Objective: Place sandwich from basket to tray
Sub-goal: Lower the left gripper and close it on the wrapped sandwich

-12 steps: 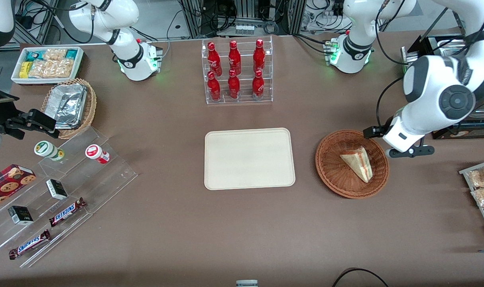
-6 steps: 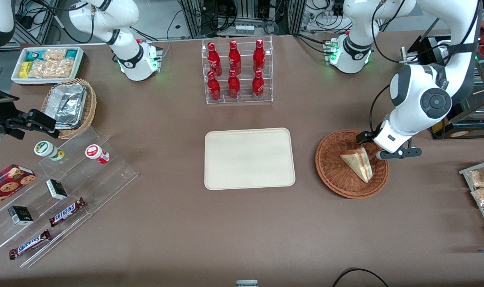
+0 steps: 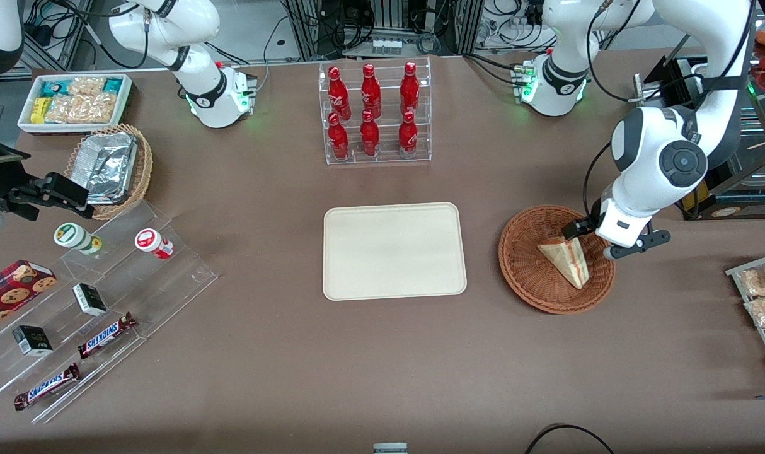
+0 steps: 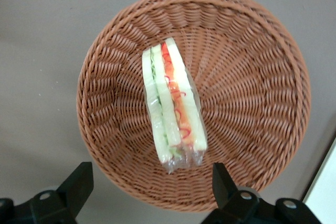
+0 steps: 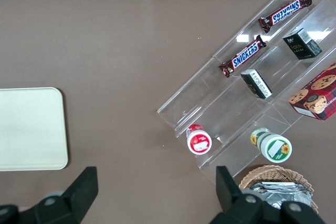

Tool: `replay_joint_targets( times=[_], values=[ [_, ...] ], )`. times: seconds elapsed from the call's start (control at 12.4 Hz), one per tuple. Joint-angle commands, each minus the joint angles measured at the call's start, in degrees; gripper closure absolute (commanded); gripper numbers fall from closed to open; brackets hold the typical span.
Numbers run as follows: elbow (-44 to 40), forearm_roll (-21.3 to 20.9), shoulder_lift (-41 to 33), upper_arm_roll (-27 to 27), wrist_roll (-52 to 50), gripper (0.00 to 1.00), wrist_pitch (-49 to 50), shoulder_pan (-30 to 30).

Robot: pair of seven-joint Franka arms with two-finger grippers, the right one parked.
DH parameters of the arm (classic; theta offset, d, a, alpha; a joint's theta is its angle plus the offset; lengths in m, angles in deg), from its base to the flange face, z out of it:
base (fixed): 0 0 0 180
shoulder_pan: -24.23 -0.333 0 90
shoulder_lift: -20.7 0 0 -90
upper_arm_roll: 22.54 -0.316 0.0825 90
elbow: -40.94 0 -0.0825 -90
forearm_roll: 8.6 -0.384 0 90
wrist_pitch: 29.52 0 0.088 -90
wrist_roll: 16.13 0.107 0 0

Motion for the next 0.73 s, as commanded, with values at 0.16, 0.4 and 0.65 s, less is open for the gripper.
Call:
replay_joint_targets(
  times=[0.16, 0.4, 0.65],
  values=[
    [1.2, 0.3, 2.3, -0.2, -19.3, 0.00, -6.7, 2.1],
    [1.0, 0.3, 4.7, -0.3, -30.5, 0.00, -8.4, 3.2],
    [1.0, -0.2, 6.4, -0.3, -30.6, 0.00, -9.9, 3.1]
  ],
)
